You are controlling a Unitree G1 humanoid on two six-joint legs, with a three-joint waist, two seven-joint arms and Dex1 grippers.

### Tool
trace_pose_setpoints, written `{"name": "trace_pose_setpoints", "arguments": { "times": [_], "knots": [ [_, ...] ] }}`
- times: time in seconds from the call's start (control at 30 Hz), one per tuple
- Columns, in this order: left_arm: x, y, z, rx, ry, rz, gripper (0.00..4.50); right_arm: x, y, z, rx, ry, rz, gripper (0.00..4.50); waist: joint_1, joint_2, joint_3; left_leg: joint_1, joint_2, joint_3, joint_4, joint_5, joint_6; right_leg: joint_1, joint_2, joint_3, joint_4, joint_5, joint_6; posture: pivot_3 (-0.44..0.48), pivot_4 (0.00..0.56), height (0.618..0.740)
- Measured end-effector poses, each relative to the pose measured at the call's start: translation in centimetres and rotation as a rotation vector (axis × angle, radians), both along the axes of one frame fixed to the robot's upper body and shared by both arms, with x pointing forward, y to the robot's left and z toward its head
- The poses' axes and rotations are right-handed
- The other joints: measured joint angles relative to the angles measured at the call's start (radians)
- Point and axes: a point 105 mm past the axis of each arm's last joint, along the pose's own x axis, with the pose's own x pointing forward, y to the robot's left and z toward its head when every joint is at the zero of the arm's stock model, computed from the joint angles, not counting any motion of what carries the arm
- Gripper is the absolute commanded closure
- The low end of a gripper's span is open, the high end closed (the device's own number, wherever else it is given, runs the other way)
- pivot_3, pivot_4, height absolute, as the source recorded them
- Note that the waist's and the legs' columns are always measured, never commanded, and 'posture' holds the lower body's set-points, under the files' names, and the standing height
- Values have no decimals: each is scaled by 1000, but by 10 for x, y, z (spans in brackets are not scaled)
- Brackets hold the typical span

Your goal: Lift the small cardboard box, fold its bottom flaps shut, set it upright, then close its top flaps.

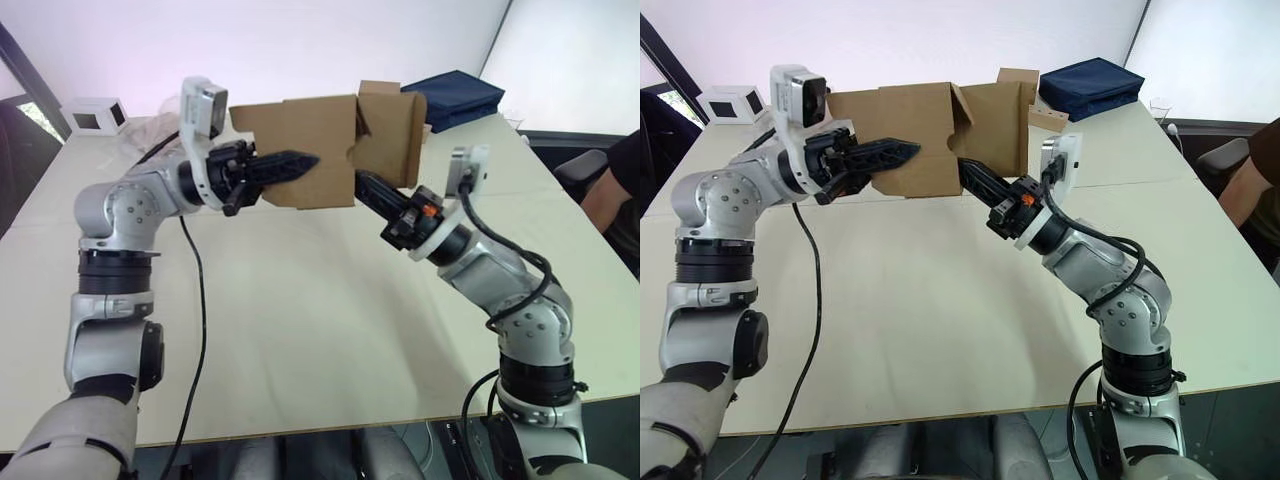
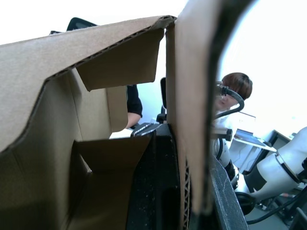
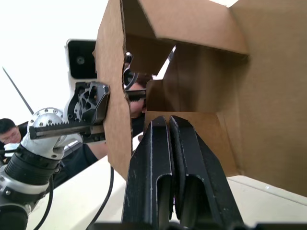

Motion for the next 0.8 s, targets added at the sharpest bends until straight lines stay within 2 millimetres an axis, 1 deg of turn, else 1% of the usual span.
{"name": "trace_pose_setpoints", "arguments": {
  "times": [0.1, 0.2, 0.23, 0.27, 0.3, 0.37, 0.4, 0.43, 0.57, 0.67, 0.8],
  "knots": [
    [0, 0, -1, 2, 6, 5, 4500, -1, -2, -3, -25, 2, 0, 4430, 1, 0, 0, 0, 0, 0, 0, 0, 0, 0, 0, 0, 0, 0, 0, 0, 150, 740],
    [1, 1, -2, 0, 8, 7, 4500, -5, -11, -6, -62, 14, 18, 4430, 2, 0, 0, 0, 0, 0, 0, 0, 0, 0, -1, 0, 0, 0, 0, 0, 150, 740],
    [1, 1, -2, 0, 7, 8, 4500, -9, -18, -6, -61, 25, 38, 4430, 3, 0, 0, 0, 0, 0, 0, -1, 1, 0, 0, 0, 0, 0, 0, 0, 150, 740],
    [1, 3, -1, 4, 7, 13, 4500, -13, -29, -2, -55, 39, 58, 4430, 5, 0, 0, 0, 0, 0, 0, -1, 2, 0, -1, 0, 0, 0, 0, 0, 150, 740],
    [1, 4, -1, 5, 6, 16, 4500, -15, -34, 0, -46, 40, 61, 4430, 4, 0, 0, 0, 0, 0, 0, -1, 2, 0, -1, 0, 0, 0, 0, 0, 150, 740],
    [1, 7, 0, 9, 7, 25, 4500, -16, -55, 15, 37, 28, 42, 4430, 4, 0, 0, 0, 0, 0, 0, -2, 3, 1, 0, 0, 0, 0, 0, 0, 150, 740],
    [0, 8, 0, 7, 12, 21, 4500, -14, -64, 21, 90, 28, 24, 4430, 4, 0, 0, 0, 0, 0, 0, -2, 3, 1, 0, 0, 0, 0, 0, 0, 150, 740],
    [0, 8, 0, 4, 14, 16, 4500, -11, -68, 22, 121, 33, 10, 4430, 2, 0, 0, 0, 0, 0, 0, -2, 3, 1, 0, 0, 0, 0, 0, 0, 150, 740],
    [-1, 7, 1, -6, 19, 2, 4500, 11, -81, 22, 262, 77, -62, 4430, -1, 0, 0, 0, 0, 0, 0, -1, 2, 0, 0, 0, 0, 0, 0, 0, 150, 740],
    [-2, 5, 2, -15, 22, -7, 4500, 37, -94, 15, 319, 113, -185, 4430, 1, 0, 0, 0, 0, 1, 0, 0, 0, 0, 0, 0, 0, 0, 0, 0, 150, 740],
    [-3, 4, 2, -19, 30, -12, 4500, 51, -99, 3, 349, 154, -244, 4430, 1, 0, 0, 0, 0, 1, 0, 0, -1, 0, 0, 0, 0, 0, 0, 0, 150, 740]
  ]
}}
